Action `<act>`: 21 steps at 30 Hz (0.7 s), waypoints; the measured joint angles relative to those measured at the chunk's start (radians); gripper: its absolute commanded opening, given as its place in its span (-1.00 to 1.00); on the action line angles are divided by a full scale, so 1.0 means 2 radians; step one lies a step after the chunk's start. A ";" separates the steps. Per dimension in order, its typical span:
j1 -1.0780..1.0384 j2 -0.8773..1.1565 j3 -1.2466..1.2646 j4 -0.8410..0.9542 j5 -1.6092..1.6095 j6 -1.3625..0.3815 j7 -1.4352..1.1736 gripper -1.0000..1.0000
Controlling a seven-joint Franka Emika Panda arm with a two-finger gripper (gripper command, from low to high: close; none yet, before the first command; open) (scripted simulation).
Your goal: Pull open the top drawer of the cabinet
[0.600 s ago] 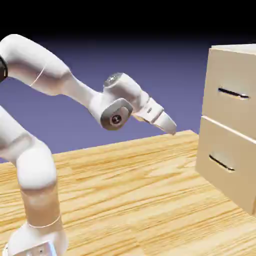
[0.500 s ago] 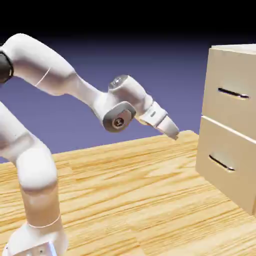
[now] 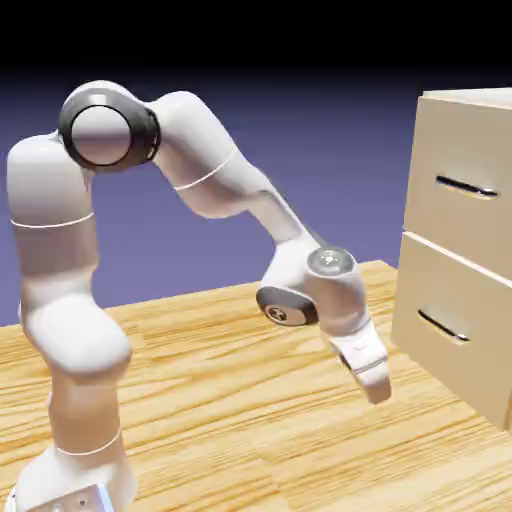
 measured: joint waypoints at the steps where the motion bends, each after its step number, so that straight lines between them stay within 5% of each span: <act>1: 0.010 0.018 -0.015 0.006 0.022 -0.005 -0.021 0.00; 21: 0.205 0.369 -0.308 0.136 0.457 -0.111 -0.434 0.00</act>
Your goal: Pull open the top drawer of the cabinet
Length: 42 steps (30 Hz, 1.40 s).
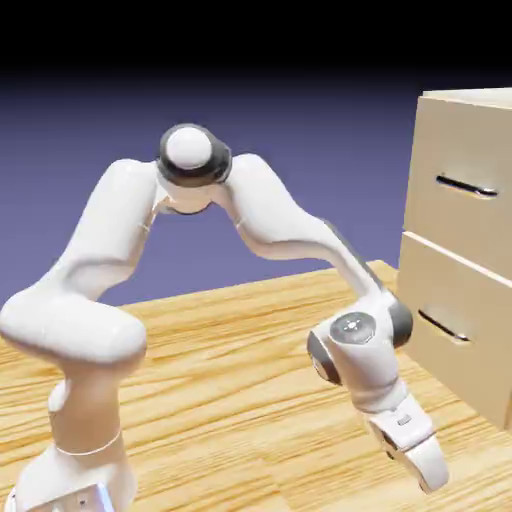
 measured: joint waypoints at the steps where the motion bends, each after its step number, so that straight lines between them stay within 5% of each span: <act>1: 0.010 0.018 -0.015 0.006 0.022 -0.005 -0.021 0.00; 23: 0.224 0.404 -0.337 0.149 0.500 -0.121 -0.475 0.00; 30: 0.171 0.407 -0.344 0.243 0.516 -0.092 -0.476 0.00; 31: 0.163 0.406 -0.344 0.255 0.517 -0.088 -0.475 -1.00; 42: 0.270 0.420 -0.349 0.092 0.507 -0.144 -0.493 -1.00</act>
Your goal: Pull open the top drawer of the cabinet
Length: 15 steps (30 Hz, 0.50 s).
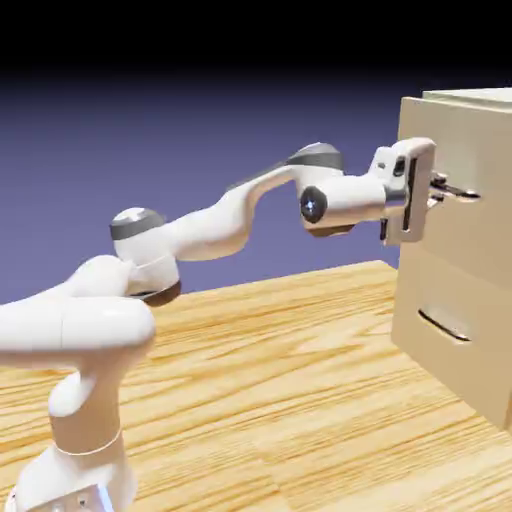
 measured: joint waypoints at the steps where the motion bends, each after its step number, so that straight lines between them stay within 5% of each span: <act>1: 0.013 0.002 -0.001 -0.018 -0.002 -0.006 -0.002 -1.00; 15: 0.216 0.036 -0.032 -0.272 -0.064 -0.060 -0.012 -1.00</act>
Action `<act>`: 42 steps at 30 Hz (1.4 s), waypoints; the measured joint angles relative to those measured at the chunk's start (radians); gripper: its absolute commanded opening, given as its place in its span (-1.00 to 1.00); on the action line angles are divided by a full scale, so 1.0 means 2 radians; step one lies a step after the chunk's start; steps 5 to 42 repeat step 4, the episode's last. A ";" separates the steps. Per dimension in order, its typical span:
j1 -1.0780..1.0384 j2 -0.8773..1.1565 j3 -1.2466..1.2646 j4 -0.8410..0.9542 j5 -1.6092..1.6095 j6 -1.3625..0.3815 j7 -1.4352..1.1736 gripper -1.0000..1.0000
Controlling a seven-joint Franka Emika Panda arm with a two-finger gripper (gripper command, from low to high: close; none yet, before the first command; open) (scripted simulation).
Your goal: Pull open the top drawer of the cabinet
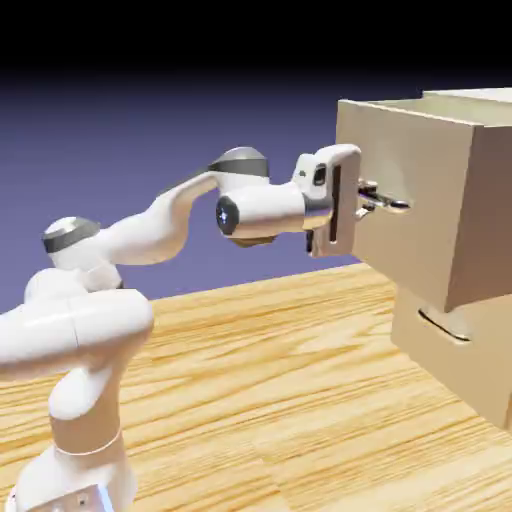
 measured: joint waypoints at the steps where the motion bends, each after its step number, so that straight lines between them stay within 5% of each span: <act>1: 0.010 0.002 -0.002 -0.010 -0.004 -0.001 0.000 1.00; 42: 0.028 0.002 -0.007 -0.025 -0.012 0.002 -0.003 1.00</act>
